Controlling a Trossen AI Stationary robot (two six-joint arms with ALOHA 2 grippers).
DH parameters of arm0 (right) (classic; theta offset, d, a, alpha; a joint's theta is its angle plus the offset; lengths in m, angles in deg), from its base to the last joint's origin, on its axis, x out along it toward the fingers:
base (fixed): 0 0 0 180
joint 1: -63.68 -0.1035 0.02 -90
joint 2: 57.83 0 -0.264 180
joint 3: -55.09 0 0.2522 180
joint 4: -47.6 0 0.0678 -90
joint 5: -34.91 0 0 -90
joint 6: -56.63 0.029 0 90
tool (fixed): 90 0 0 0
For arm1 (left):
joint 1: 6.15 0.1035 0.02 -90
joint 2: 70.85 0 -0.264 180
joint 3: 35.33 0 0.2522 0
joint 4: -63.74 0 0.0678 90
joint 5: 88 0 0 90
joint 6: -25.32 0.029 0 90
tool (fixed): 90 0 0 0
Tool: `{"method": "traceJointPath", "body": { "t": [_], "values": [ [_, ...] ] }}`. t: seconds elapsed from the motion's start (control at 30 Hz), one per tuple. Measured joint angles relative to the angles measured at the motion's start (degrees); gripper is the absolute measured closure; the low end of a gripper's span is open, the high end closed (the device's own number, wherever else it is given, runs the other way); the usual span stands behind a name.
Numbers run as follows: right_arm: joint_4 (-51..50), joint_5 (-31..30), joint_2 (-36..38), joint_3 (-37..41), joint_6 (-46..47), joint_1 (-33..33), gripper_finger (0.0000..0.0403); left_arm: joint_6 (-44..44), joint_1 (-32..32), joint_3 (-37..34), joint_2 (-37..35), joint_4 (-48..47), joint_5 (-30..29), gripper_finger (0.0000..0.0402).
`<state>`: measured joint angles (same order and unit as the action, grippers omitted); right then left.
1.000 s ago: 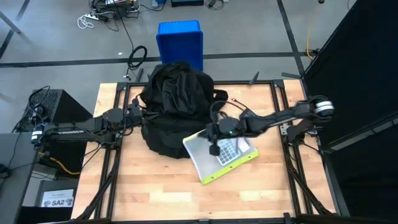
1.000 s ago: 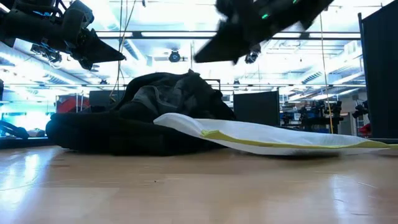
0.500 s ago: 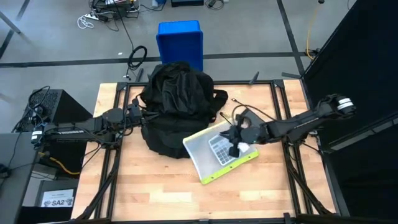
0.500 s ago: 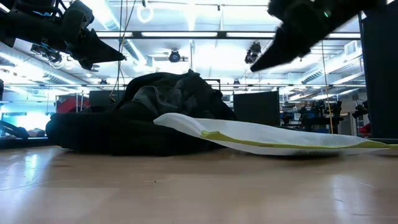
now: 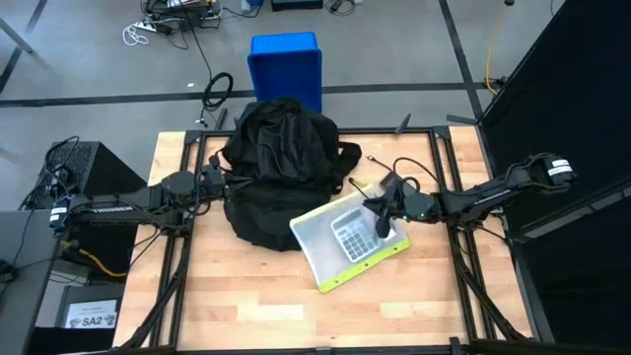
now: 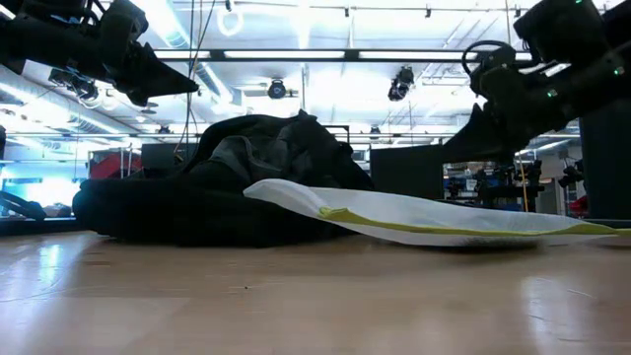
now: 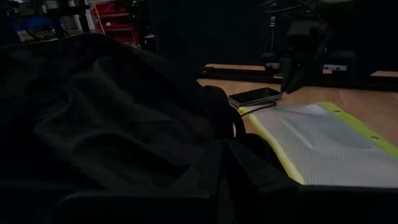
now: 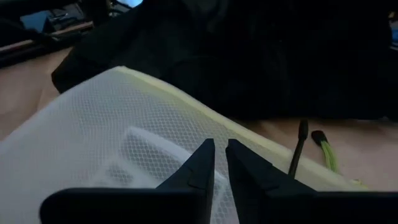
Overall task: Unpack backpack
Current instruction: Open the yellow zipper pouch
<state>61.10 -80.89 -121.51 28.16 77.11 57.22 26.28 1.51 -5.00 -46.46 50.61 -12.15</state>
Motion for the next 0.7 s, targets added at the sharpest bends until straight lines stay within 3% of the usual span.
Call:
{"method": "traceJointPath", "body": {
  "t": [0.37, 0.7],
  "values": [
    [1.51, -0.35, -0.02, 0.00, -5.17, 2.30, 0.0378, -0.11, 0.00, -0.02, 0.02, 4.39, -0.67, 0.0401],
    [3.04, -0.33, -0.02, 0.00, -6.16, 4.31, 0.0371, -1.25, -0.41, 0.01, 4.47, 17.34, 0.39, 0.0401]
  ]
}}
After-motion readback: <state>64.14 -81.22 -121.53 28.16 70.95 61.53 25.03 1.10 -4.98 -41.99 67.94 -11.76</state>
